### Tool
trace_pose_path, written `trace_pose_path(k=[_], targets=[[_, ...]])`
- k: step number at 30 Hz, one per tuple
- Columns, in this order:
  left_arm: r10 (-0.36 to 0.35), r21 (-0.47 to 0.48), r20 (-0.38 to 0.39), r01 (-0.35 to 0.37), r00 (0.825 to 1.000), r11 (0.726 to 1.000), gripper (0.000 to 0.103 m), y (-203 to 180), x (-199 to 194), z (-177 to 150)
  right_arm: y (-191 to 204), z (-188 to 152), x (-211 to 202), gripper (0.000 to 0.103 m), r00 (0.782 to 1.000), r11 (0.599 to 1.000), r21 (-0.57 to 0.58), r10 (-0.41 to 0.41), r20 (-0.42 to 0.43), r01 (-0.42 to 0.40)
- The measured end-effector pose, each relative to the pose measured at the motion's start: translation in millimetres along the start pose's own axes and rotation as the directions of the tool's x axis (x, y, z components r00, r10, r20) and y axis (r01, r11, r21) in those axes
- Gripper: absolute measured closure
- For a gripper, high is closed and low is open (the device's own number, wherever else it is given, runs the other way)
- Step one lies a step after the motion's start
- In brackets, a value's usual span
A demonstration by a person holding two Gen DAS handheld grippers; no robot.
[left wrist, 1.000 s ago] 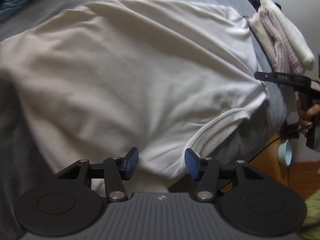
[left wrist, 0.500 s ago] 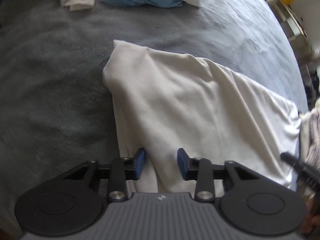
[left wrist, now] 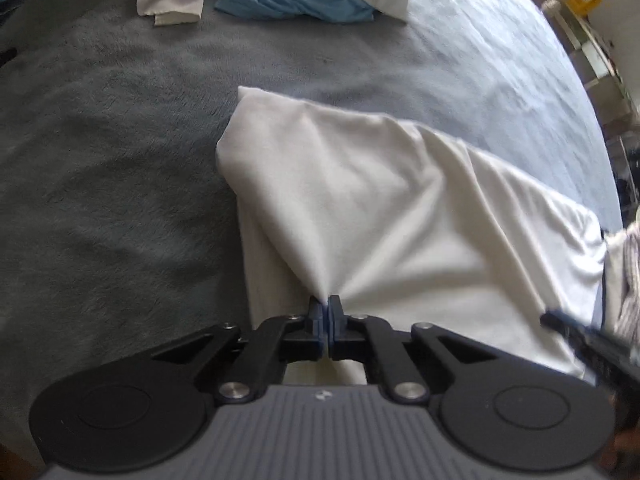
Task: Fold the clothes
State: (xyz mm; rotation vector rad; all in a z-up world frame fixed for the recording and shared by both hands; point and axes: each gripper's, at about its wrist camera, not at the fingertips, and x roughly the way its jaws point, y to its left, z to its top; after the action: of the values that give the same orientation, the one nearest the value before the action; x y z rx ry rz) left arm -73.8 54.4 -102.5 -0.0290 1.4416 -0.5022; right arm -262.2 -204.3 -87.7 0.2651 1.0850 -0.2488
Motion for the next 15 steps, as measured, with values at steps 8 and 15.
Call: trace_pose_path(k=[8,15], targets=[[-0.015,0.038,-0.018,0.015,1.000,0.999,0.087,18.8,-12.3,0.8,19.7,42.3,24.0,0.089,0.994,0.992,-0.118,0.063,0.087,-0.053],[-0.045,0.021,0.113,0.043,0.993,0.999,0.048,43.8,-23.8,36.3,33.3,83.6,52.8,0.089,0.971,0.969,-0.195,0.182,0.151,-0.151]])
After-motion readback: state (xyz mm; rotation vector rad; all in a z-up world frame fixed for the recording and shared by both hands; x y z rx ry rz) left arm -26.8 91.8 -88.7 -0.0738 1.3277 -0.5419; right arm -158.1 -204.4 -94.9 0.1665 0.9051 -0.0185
